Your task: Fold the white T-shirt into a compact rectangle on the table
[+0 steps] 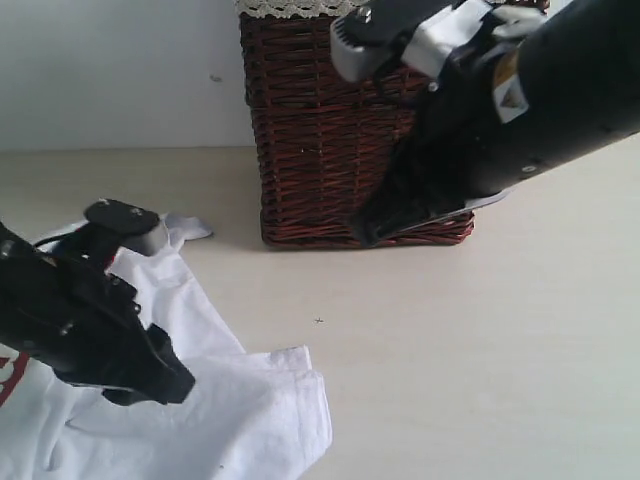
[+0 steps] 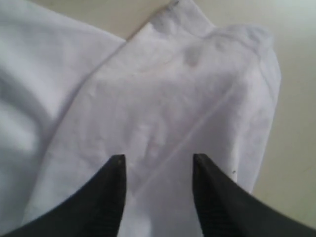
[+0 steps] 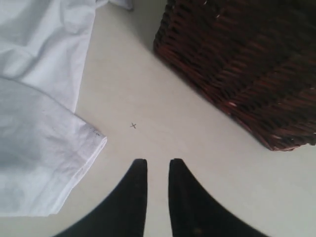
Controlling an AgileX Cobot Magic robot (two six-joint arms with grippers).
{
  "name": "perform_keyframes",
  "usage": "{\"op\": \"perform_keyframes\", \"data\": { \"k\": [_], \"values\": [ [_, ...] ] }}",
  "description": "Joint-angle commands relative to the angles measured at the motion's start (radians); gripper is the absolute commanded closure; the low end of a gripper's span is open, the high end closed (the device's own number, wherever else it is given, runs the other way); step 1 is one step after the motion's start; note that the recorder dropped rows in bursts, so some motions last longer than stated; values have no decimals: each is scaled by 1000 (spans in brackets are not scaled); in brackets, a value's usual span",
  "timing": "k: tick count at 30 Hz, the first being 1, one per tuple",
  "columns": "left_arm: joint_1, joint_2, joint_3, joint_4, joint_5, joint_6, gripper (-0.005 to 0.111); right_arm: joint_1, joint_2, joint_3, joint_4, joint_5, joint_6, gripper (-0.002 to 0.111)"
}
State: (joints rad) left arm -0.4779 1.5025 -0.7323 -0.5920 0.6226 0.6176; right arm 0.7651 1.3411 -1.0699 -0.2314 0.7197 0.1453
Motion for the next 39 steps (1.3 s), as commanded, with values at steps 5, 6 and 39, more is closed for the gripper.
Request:
{"op": "perform_keyframes", "data": {
  "k": [5,6,39],
  "values": [
    [-228,140,7,67,-444,39,51,-6,-191,-7,-9,90,-38,90],
    [-239,162,4,69,-505,39,51,-6,-208,-7,-9,96,-38,90],
    [-240,116,-235,156,-1,196,107,-4,-282,-3,-5,139,-57,90]
  ]
}}
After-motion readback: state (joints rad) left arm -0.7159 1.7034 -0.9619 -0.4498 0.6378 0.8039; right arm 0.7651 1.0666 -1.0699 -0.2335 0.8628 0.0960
